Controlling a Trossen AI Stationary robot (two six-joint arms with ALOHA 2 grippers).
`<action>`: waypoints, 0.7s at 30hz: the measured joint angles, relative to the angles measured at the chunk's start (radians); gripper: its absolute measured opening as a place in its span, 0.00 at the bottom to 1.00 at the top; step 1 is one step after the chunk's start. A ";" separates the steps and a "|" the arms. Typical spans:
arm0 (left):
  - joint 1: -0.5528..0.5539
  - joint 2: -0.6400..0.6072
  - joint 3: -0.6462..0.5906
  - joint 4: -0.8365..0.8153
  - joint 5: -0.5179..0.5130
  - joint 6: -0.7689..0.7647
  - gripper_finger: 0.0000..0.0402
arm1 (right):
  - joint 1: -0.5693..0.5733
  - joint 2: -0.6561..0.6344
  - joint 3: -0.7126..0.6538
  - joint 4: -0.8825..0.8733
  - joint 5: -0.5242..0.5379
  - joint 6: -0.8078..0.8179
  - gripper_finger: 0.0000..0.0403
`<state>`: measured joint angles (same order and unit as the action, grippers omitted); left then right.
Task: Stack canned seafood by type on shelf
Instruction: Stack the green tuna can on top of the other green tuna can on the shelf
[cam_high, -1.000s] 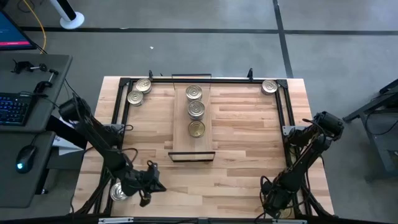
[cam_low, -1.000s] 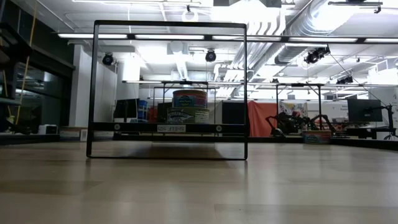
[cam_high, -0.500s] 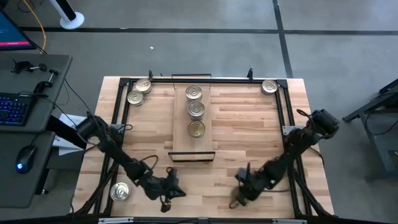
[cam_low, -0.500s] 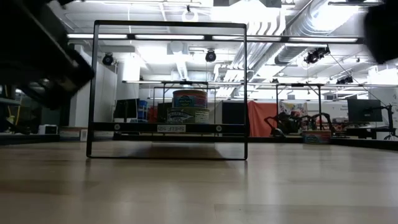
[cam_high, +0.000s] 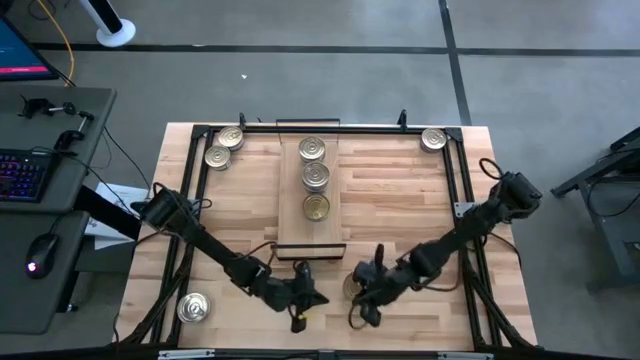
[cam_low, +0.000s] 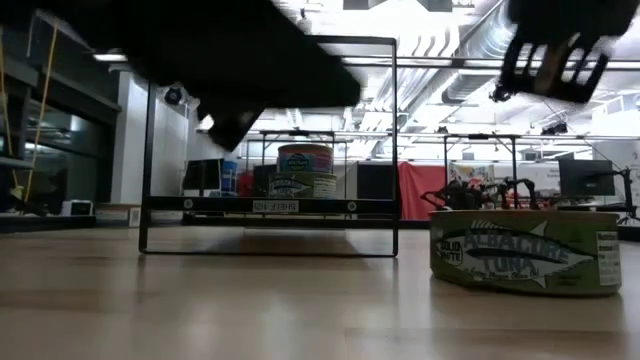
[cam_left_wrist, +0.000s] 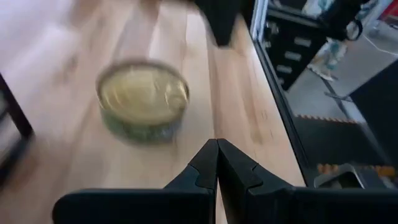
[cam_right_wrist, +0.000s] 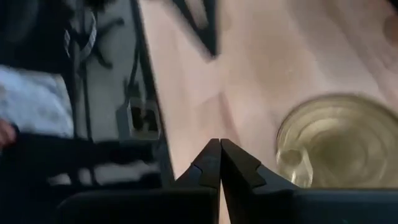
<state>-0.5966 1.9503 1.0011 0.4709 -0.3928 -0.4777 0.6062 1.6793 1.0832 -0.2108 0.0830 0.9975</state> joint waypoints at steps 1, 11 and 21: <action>0.010 0.000 0.015 -0.003 -0.009 0.024 0.00 | 0.016 -0.001 0.027 -0.058 0.002 -0.006 0.00; 0.133 0.168 0.343 -0.310 -0.004 0.312 0.00 | 0.130 0.004 0.082 -0.501 0.027 0.121 0.00; 0.139 0.175 0.375 -0.412 0.074 0.262 0.00 | 0.076 0.012 -0.086 -0.407 0.153 -0.046 0.00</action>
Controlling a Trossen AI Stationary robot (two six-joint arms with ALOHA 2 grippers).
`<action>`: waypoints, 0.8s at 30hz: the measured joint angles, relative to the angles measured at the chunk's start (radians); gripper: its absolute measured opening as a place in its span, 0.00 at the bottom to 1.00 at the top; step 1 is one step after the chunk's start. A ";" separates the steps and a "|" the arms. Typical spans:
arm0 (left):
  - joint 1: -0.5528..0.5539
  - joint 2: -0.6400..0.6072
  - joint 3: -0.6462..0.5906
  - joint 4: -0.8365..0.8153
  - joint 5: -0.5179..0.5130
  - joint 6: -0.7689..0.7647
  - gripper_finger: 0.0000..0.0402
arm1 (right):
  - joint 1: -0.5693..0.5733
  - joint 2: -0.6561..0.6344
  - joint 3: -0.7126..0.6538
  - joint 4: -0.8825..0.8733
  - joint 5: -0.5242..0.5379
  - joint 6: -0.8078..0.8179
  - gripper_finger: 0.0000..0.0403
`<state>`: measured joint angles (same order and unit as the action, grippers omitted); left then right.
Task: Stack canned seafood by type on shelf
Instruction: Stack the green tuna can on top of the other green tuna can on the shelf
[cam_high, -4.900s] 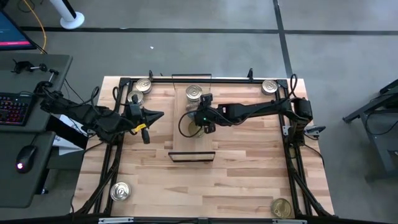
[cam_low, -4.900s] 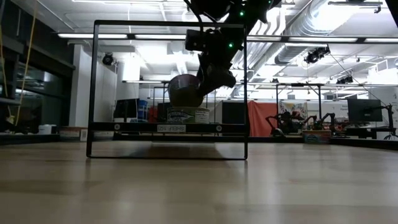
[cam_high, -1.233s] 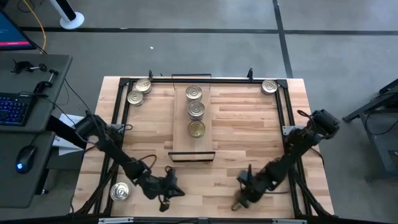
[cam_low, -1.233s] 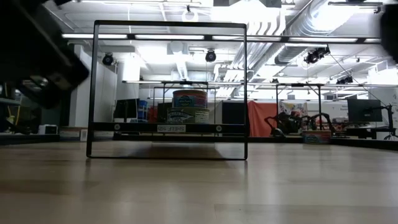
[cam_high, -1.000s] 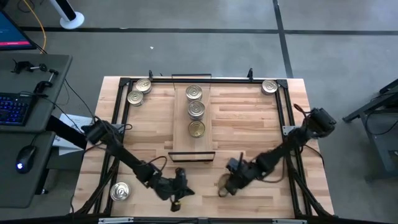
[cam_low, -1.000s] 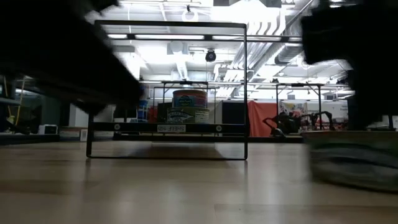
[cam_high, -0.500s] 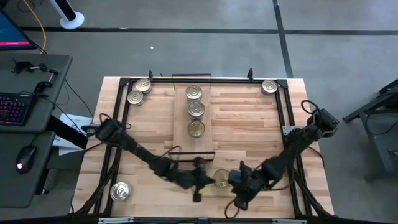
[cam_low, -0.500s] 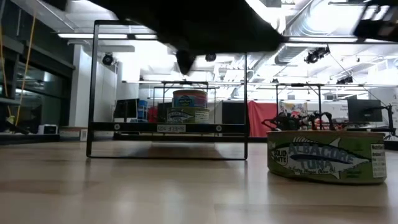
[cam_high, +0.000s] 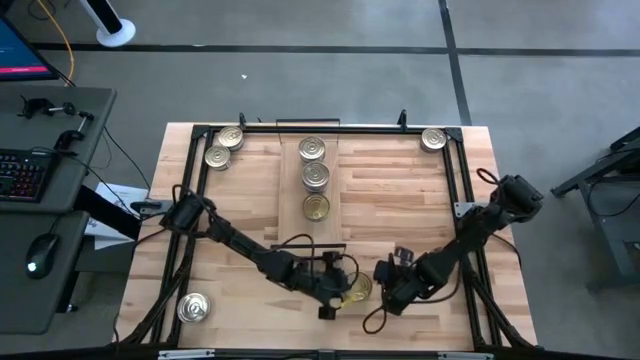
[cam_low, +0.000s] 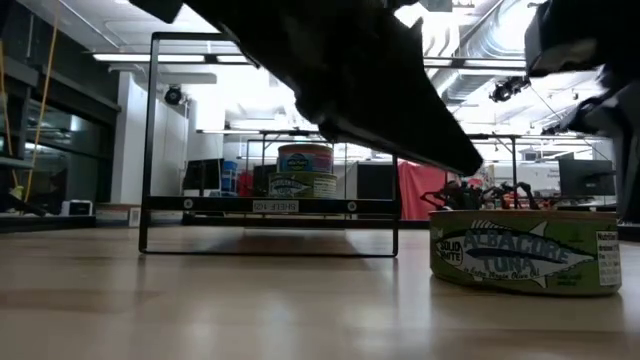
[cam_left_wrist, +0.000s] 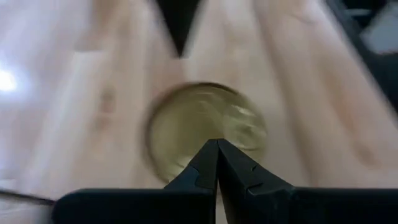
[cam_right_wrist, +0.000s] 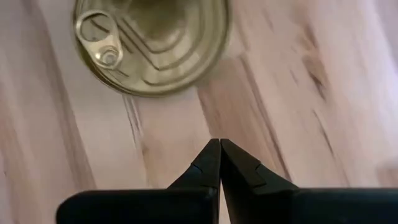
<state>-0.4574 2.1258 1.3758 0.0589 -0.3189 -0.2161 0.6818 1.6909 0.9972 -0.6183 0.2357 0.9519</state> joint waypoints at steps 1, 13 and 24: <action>-0.005 0.002 0.000 -0.002 0.022 -0.005 0.00 | -0.006 0.000 -0.018 0.039 -0.003 -0.034 0.00; -0.022 0.011 -0.016 -0.002 -0.009 -0.040 0.00 | -0.051 0.022 -0.112 0.260 -0.014 -0.149 0.00; -0.026 0.051 -0.013 0.004 0.014 -0.119 0.00 | -0.045 0.039 -0.087 0.338 0.011 -0.216 0.00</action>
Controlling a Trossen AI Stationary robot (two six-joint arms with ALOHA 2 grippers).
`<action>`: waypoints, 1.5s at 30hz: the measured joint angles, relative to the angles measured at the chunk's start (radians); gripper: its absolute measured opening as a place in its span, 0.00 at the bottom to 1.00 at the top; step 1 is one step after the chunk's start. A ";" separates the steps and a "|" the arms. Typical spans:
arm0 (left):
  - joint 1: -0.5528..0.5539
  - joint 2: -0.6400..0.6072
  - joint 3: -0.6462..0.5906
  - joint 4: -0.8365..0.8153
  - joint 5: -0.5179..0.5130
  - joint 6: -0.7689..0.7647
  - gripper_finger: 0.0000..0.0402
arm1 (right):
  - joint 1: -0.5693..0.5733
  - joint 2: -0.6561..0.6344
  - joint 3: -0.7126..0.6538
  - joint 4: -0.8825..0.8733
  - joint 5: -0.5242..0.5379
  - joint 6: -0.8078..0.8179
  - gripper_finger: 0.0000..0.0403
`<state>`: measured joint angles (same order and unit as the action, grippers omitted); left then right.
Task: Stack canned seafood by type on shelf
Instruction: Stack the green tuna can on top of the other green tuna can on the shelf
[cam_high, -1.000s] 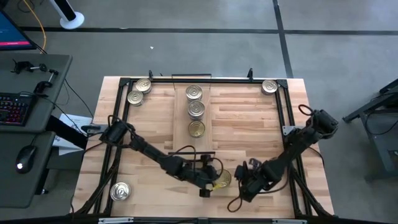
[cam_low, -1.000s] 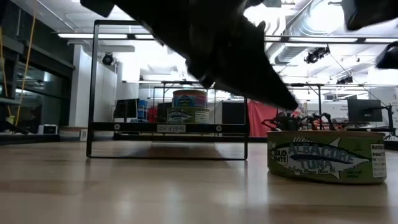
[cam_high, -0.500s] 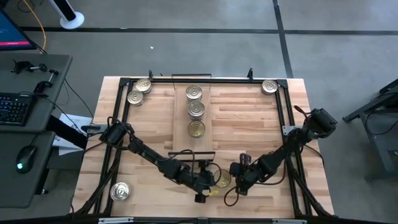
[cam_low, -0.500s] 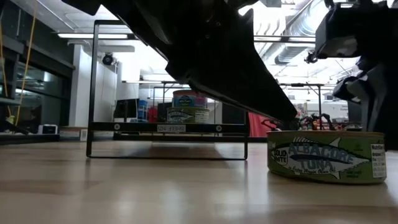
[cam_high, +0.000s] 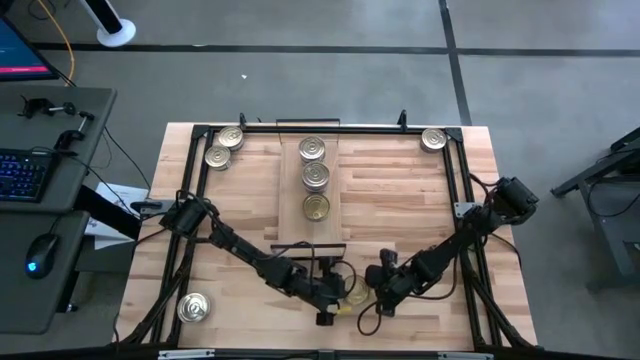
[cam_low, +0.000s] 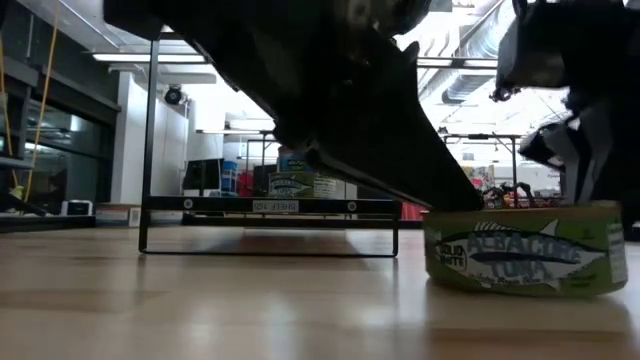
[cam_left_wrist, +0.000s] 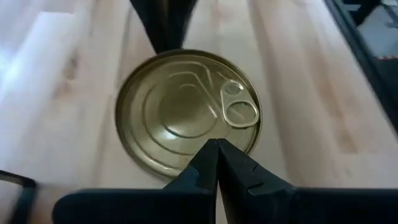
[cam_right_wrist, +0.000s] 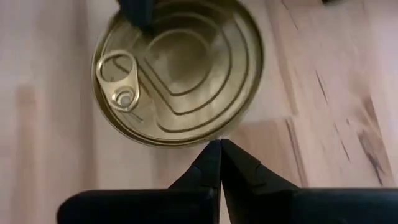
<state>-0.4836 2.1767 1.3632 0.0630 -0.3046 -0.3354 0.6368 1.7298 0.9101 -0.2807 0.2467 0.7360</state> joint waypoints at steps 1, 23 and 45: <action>-0.006 0.000 0.000 -0.004 0.001 -0.004 0.00 | 0.005 0.000 0.011 0.001 0.001 -0.004 0.00; -0.072 0.008 -0.006 -0.081 -0.072 -0.049 0.00 | 0.045 -0.001 0.210 0.023 0.081 -0.117 0.00; -0.215 -0.408 -0.398 -0.285 -0.244 -0.489 0.00 | -0.004 0.007 0.516 -0.357 -0.013 0.640 0.39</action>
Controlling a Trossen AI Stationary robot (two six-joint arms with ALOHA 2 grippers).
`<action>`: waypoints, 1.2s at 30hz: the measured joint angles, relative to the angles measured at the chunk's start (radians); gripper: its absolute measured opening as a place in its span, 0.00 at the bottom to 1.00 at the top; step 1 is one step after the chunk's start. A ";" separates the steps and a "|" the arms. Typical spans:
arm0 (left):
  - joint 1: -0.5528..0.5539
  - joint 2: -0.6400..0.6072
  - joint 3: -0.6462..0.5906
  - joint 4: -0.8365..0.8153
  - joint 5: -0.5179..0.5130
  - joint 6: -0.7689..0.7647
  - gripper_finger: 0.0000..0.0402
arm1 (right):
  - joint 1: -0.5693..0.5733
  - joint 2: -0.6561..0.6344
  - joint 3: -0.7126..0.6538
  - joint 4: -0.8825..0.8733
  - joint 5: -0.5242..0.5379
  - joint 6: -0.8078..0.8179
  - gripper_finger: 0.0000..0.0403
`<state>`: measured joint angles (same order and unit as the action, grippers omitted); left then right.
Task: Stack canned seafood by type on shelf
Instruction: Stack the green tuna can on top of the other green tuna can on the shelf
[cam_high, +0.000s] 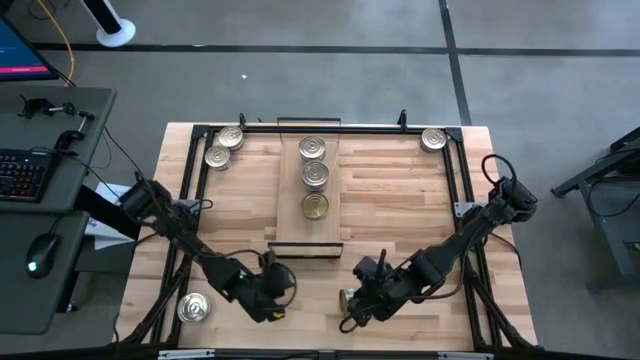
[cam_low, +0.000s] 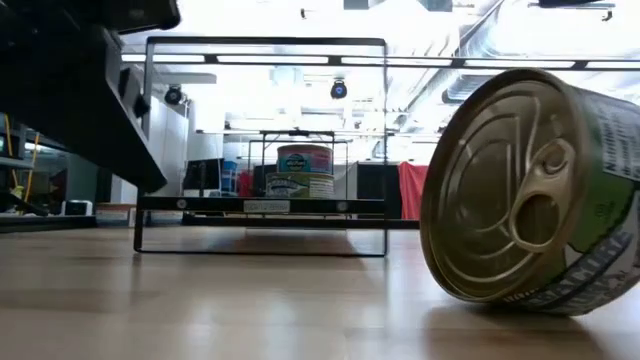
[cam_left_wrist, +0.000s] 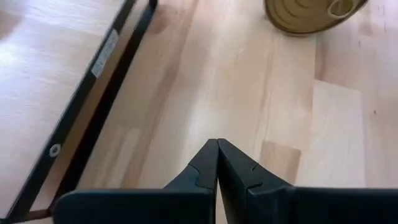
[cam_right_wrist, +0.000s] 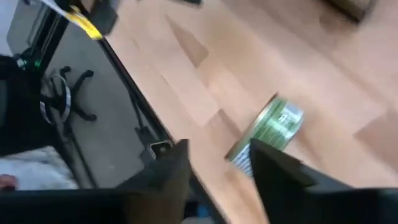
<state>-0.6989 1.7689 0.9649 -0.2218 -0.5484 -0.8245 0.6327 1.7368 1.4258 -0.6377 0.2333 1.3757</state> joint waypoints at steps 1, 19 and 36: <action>-0.003 -0.019 -0.018 0.010 -0.002 -0.004 0.00 | 0.000 0.002 0.000 0.000 -0.015 0.033 0.44; 0.033 -0.089 -0.070 0.159 0.013 0.148 0.00 | -0.006 0.223 0.132 -0.214 -0.086 0.468 0.67; 0.036 -0.249 -0.070 0.167 0.050 0.255 0.00 | -0.018 0.289 0.161 -0.256 -0.084 0.452 0.65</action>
<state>-0.6624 1.5201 0.8954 -0.0545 -0.4985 -0.5698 0.6147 2.0254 1.5864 -0.8936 0.1489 1.8277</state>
